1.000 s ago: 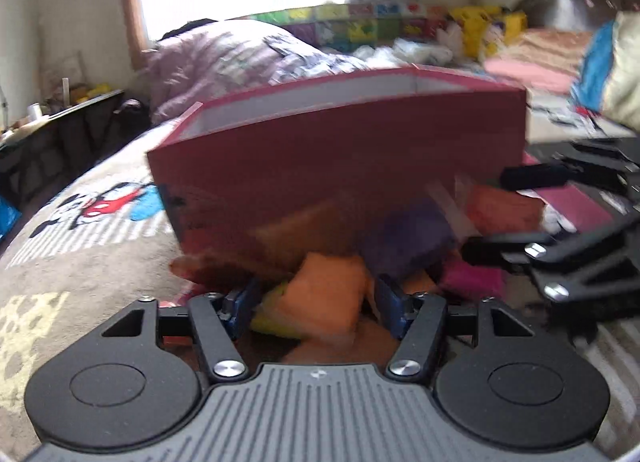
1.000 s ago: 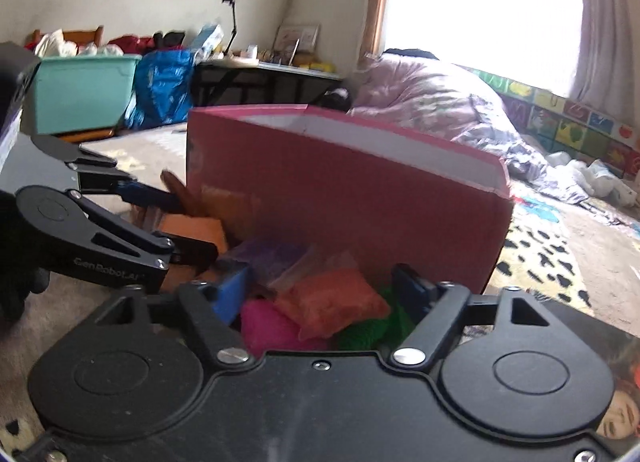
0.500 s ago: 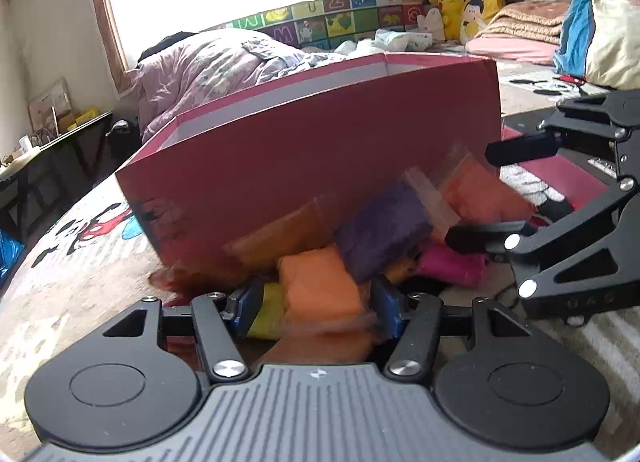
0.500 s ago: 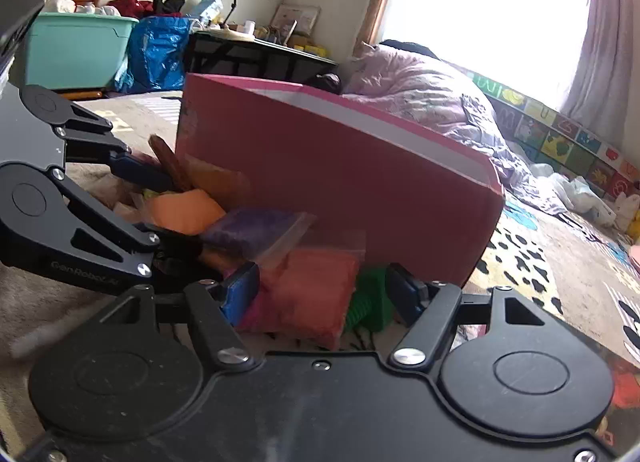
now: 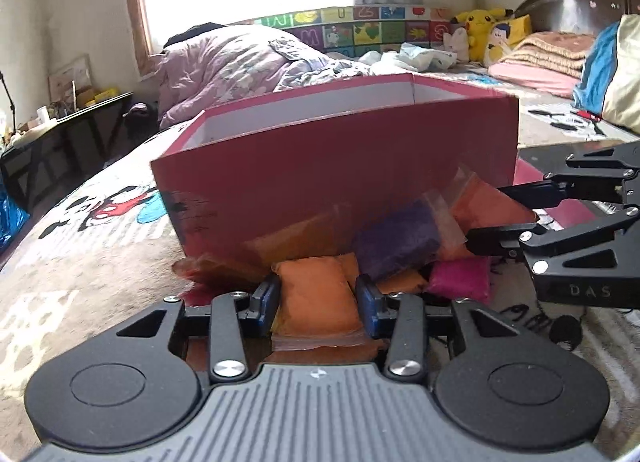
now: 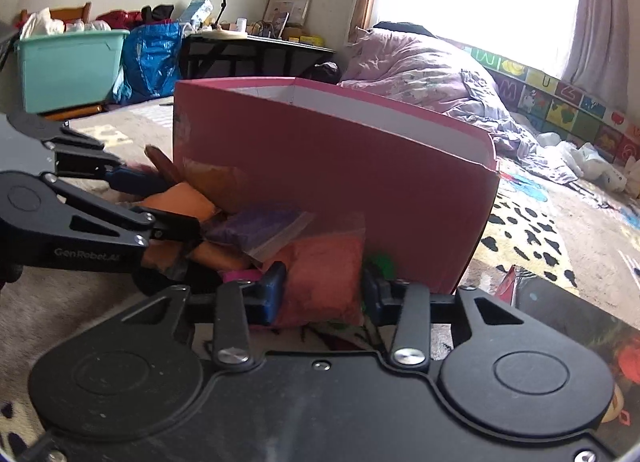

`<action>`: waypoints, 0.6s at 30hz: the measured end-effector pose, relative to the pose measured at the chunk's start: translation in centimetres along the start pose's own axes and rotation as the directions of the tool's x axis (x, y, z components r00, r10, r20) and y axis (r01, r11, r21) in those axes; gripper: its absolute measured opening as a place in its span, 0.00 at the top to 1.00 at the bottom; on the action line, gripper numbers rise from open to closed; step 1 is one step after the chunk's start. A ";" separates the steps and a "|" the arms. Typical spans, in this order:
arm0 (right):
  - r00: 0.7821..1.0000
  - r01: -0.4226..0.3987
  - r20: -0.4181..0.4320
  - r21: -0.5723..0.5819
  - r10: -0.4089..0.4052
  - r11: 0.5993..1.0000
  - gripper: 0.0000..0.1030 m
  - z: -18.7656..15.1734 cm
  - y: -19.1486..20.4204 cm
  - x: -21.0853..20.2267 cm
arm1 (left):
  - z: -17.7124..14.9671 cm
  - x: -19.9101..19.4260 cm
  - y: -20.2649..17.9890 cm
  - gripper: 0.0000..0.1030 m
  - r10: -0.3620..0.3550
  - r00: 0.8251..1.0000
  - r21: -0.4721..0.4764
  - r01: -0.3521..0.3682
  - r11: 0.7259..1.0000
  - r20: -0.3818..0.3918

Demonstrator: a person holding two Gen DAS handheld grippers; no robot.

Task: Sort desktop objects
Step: 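Grasp an orange clay bag with the left gripper while the right gripper grasps a red bag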

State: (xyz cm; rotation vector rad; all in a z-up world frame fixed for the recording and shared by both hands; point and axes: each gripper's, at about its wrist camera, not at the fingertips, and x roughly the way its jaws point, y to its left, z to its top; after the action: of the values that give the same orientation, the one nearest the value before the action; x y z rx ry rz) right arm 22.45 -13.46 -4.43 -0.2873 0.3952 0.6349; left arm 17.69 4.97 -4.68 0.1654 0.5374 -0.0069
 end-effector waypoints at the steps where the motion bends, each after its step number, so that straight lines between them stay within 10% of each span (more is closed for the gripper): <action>1: 1.000 -0.001 0.003 0.007 0.001 1.000 0.62 0.0 -0.1 -0.1 | 0.1 -0.4 0.0 0.61 0.002 1.000 -0.006 -0.002 1.000 0.004; 18: 0.996 0.060 -0.064 0.023 -0.058 0.998 0.46 -1.2 -0.4 0.9 | 2.5 -5.5 -0.6 0.61 0.000 0.999 -0.089 0.003 0.996 0.035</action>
State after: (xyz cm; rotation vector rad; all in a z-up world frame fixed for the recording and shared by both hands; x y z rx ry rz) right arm 23.09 -13.74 -5.81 -0.2951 0.4532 0.5636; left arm 14.18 3.81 0.11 0.0779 0.5017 0.0128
